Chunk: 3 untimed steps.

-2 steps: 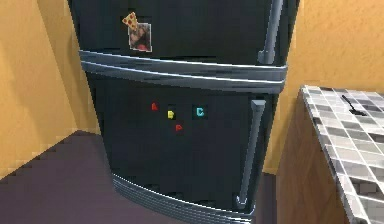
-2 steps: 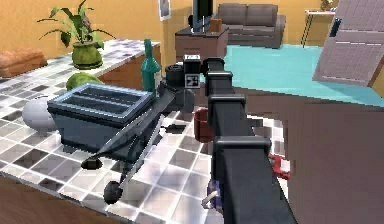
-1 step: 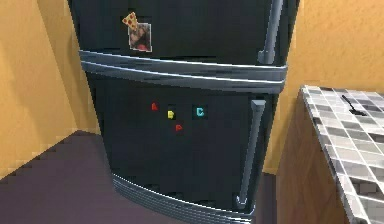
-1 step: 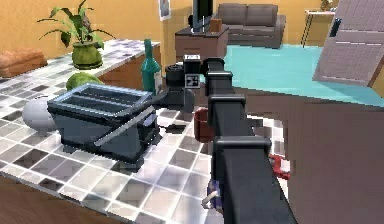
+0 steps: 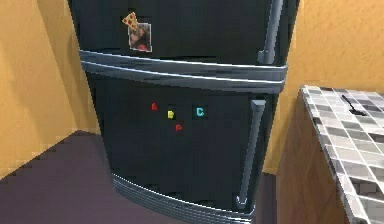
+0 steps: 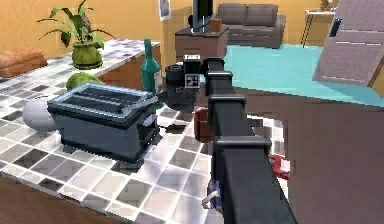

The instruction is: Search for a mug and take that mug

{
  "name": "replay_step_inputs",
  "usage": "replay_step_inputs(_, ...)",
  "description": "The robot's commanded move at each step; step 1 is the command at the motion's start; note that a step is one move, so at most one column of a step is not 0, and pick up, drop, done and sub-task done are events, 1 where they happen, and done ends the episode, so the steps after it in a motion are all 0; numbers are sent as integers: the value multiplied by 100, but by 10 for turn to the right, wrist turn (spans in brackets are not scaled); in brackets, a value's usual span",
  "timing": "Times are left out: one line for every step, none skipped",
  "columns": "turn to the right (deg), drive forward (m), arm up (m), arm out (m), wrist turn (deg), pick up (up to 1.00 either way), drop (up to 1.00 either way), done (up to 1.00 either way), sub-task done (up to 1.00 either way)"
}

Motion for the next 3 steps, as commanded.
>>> replay_step_inputs(0, 0, 0, 0, 450, 0, 0, 0, 0)
replay_step_inputs(0, 0, 0, 0, 240, 0, 0, 0, 0)
replay_step_inputs(0, 0, -16, 0, 0, 0, 0, 0, 0)
